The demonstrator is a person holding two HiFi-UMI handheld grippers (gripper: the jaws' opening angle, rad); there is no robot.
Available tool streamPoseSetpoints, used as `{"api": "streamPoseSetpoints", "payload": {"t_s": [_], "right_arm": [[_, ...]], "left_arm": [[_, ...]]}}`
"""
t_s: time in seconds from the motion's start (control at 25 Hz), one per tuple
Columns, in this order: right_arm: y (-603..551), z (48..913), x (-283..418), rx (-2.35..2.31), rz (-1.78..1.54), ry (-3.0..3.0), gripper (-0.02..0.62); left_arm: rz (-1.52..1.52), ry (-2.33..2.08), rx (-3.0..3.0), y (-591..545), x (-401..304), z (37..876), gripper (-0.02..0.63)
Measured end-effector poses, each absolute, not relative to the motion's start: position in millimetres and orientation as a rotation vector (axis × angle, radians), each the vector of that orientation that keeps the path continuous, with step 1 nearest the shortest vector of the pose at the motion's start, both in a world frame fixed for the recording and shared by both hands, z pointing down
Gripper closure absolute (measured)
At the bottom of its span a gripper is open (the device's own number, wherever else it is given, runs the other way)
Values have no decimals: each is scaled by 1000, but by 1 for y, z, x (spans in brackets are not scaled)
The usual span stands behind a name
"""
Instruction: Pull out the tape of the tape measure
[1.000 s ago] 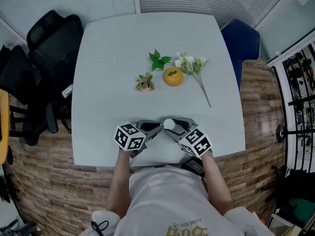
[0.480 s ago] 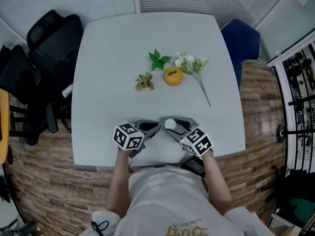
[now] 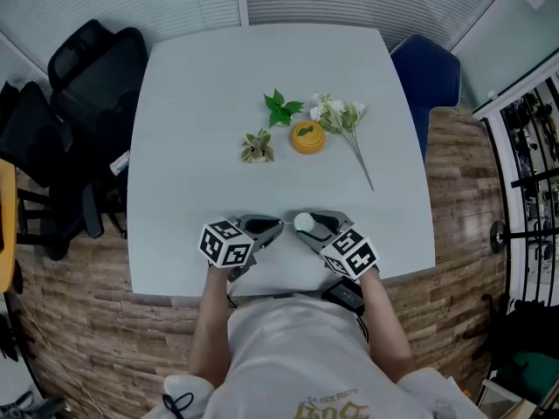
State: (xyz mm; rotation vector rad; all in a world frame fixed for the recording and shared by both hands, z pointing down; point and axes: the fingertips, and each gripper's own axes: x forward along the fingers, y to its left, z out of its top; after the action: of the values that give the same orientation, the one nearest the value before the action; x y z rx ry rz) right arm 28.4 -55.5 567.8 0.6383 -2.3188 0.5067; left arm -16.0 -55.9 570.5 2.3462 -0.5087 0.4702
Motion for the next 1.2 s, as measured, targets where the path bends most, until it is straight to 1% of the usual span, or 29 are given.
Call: {"api": "streamPoseSetpoints", "payload": {"t_s": [1.2], "right_arm": [[-63,578,51,698,546,-2254,370]], "left_arm": [[469,-584,2294,-60,-40,579,594]]}}
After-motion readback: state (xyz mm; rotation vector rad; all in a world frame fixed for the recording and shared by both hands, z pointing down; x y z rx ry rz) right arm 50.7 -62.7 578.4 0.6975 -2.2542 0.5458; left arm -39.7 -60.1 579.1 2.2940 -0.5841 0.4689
